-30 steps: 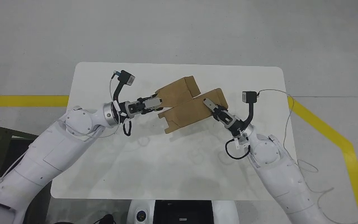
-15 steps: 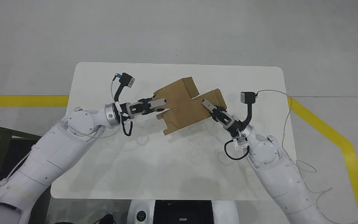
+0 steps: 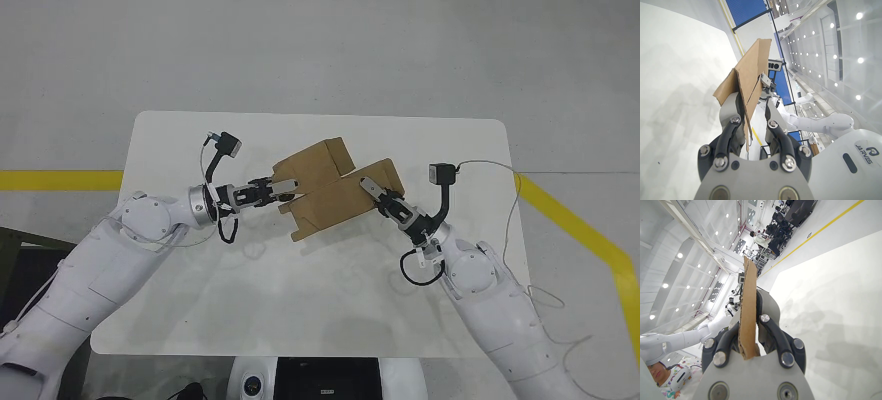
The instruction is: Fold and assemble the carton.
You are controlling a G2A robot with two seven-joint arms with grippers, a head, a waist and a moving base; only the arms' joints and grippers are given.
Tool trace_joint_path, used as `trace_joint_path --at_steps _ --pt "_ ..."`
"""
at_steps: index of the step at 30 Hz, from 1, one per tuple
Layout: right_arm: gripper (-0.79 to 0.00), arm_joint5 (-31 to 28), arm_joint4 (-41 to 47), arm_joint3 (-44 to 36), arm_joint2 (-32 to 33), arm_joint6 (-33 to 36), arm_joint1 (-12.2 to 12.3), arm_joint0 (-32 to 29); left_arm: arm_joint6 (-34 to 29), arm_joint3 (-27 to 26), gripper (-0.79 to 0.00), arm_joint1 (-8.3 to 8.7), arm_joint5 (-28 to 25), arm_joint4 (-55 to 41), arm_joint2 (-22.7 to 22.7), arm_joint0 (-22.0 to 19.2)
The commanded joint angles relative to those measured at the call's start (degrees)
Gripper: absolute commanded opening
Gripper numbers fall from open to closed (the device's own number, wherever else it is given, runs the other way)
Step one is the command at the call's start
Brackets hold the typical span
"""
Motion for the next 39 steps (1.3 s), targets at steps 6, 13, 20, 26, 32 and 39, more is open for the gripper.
trace_joint_path --at_steps 6,13,20,26,32,39 --pt "-0.785 -0.2 -0.1 0.0 0.2 0.3 -0.2 -0.1 -0.3 0.7 -0.656 -0.59 0.8 1.3 -1.2 0.6" --pt "-0.785 -0.4 -0.2 0.1 0.3 0.4 -0.4 0.0 -0.7 1.1 -0.72 -1.19 1.6 2.1 -2.4 1.1" --pt "-0.668 -0.2 -0.3 0.0 0.4 0.8 -0.5 -0.3 -1.3 1.4 -0.785 -1.81 2.1 1.9 -3.5 1.5" --pt "0.0 0.3 -1.1 0.4 1.8 1.3 -0.3 -0.6 -2.2 1.6 -0.785 -2.23 2.0 2.1 -4.6 1.8" --pt "0.0 0.3 -2.0 -1.2 6.6 5.6 0.8 -2.6 -5.6 2.4 -0.785 -2.41 0.4 3.2 -5.9 1.6" --pt "0.0 -0.7 2.9 -4.4 12.5 16.3 2.5 -4.1 -12.7 3.1 -0.785 -2.71 -3.7 2.6 -6.9 0.3"
